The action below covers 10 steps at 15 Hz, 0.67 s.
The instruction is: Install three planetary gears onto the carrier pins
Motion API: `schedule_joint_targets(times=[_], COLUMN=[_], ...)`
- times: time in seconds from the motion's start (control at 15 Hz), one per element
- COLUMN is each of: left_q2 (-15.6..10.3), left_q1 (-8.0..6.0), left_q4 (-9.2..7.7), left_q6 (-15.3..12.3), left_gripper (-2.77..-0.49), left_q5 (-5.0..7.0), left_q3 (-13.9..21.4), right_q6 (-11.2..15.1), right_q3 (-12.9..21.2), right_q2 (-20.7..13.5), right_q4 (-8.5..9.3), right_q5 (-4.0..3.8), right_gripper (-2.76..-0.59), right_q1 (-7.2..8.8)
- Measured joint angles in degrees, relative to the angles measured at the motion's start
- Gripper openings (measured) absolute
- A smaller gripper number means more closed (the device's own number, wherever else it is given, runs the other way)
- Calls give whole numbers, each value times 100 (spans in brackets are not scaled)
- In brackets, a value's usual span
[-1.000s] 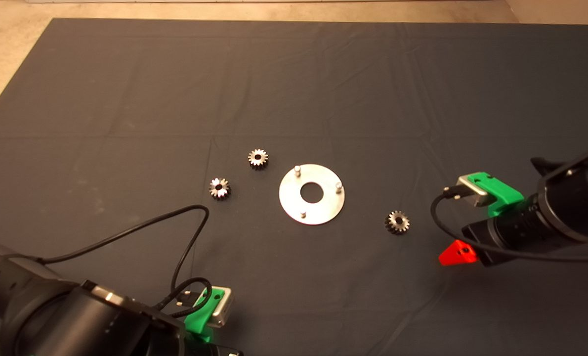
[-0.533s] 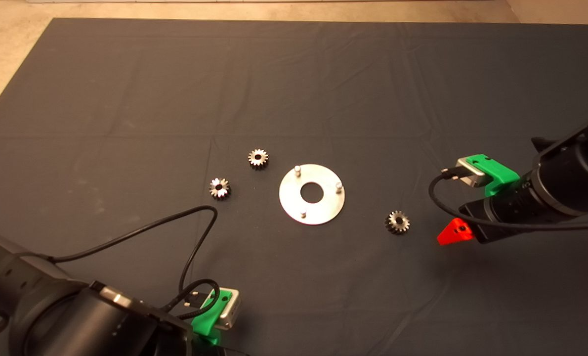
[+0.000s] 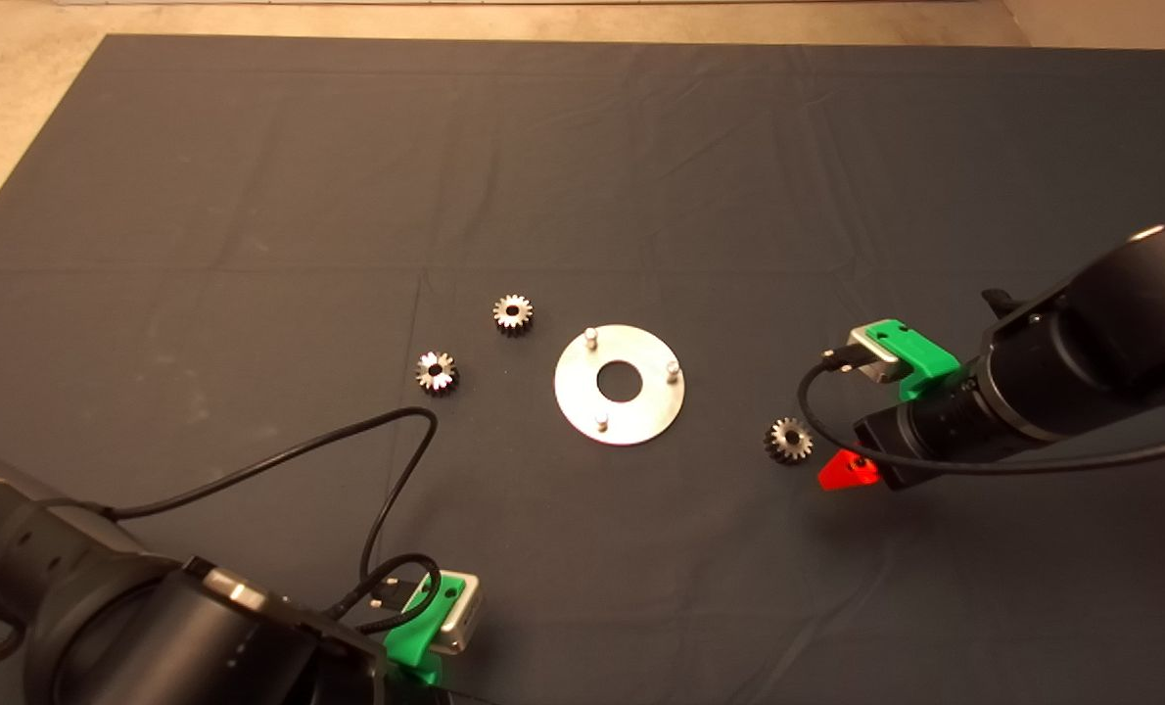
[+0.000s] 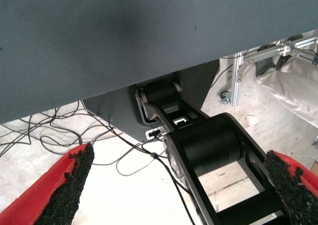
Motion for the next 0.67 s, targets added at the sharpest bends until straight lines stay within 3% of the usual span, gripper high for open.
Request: schedule_joint_targets(times=[0.4,0.67], left_q2=[52,54], left_q1=[0,-4], left_q4=[4,17], left_q6=[-1,-2], left_gripper=[-77,-77], left_q5=[-2,-5], left_q3=[0,0], right_q6=[-28,-108], right_q3=[-363,-564], right_q2=[326,460], right_q4=[-355,-540], right_q5=[0,-3], right_gripper=[-86,-86], right_q1=[-206,-545])
